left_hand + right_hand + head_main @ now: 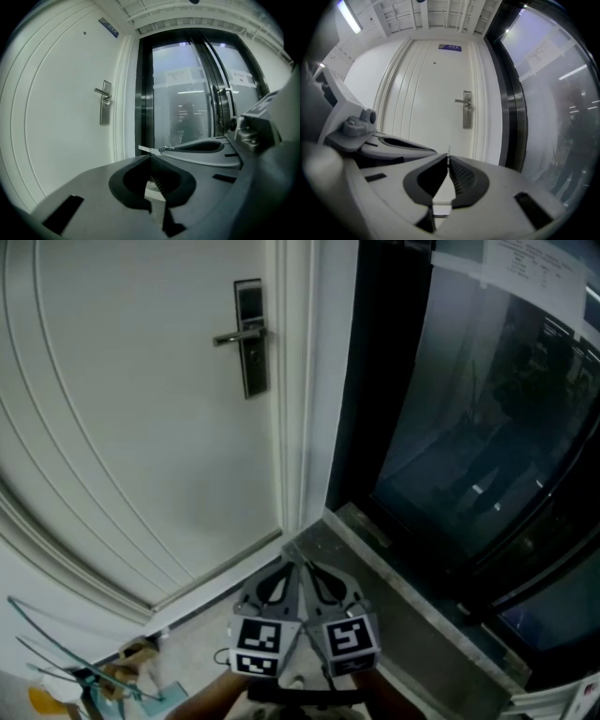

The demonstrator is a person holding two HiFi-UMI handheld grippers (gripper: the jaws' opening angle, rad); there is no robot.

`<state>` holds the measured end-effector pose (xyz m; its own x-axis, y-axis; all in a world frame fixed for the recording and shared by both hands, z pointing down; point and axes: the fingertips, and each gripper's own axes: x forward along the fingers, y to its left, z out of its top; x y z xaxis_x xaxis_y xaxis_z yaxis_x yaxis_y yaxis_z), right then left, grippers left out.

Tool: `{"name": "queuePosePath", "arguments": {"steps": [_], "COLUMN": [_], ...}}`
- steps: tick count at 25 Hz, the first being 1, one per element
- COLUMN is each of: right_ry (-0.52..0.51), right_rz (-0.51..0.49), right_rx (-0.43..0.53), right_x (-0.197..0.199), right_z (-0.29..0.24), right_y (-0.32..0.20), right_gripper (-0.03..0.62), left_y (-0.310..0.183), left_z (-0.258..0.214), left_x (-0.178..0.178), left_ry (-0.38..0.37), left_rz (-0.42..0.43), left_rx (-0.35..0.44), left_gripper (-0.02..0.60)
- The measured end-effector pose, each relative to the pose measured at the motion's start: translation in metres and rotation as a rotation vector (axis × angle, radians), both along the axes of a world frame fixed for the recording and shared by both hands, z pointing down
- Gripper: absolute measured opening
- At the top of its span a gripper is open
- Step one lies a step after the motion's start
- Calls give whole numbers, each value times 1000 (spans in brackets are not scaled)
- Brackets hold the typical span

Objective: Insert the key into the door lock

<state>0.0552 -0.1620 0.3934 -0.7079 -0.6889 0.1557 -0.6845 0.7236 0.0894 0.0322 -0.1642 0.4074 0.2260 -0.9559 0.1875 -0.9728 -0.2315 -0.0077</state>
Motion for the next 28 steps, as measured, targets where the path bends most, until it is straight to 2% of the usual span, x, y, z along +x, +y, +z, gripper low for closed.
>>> {"name": "queuePosePath", "arguments": {"steps": [10,21,24,28], "right_ry": [49,204,250,354], "right_rz": [17,38,45,51], "right_rx": [50,194,258,392], "right_x": [-56,-122,-137,-155], "right_z": [-16,-38,-47,-64], "right_y": [-66,-129,-143,-157], "right_gripper": [26,26,26,26], "left_y": [-68,-132,-142,-152], "left_z": [-18,-37,-45,-53], "left_x": [-54,-121,-134,-152], "left_ry": [10,26,37,61], "left_rz": [29,75,90,90], "left_rx": [29,63,72,77], "left_gripper": [3,3,3,3]}}
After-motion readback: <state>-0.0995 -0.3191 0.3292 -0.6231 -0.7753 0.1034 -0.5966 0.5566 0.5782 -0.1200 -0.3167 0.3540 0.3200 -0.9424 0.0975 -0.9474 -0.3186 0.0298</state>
